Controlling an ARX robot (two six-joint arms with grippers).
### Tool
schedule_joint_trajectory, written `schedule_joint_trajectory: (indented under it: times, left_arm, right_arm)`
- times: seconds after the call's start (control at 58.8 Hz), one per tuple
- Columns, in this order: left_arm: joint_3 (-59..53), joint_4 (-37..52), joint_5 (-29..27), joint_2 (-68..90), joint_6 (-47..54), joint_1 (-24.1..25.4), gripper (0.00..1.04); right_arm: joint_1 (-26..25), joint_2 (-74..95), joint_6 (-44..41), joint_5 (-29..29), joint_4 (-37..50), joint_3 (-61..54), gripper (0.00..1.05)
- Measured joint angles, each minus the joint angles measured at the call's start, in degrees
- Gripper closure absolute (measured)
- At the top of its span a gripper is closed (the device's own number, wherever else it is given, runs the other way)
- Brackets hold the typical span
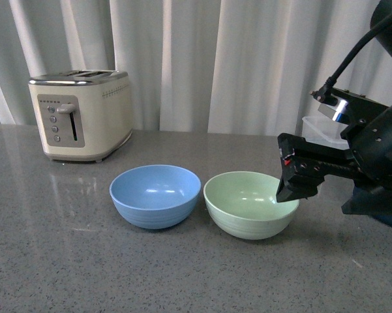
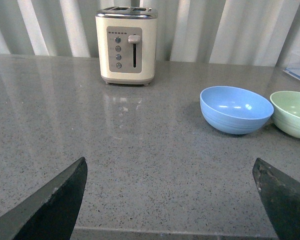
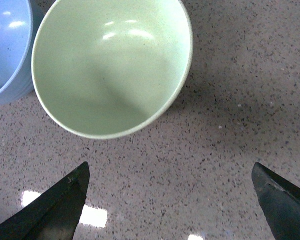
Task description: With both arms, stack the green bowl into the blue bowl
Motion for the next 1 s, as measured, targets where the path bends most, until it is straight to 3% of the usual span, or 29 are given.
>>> schedule_joint_trajectory:
  times: [0.493, 1.003]
  left_arm:
    - [0.0, 0.0, 0.0, 0.0, 0.0, 0.0, 0.07]
    - [0.0, 0.0, 0.0, 0.0, 0.0, 0.0, 0.07]
  right_arm:
    - [-0.2, 12.1, -1.6, -1.1, -0.3, 12.0, 0.1]
    - [-2.0, 16.5, -4.6, -2.6, 1.3, 14.3, 0.1]
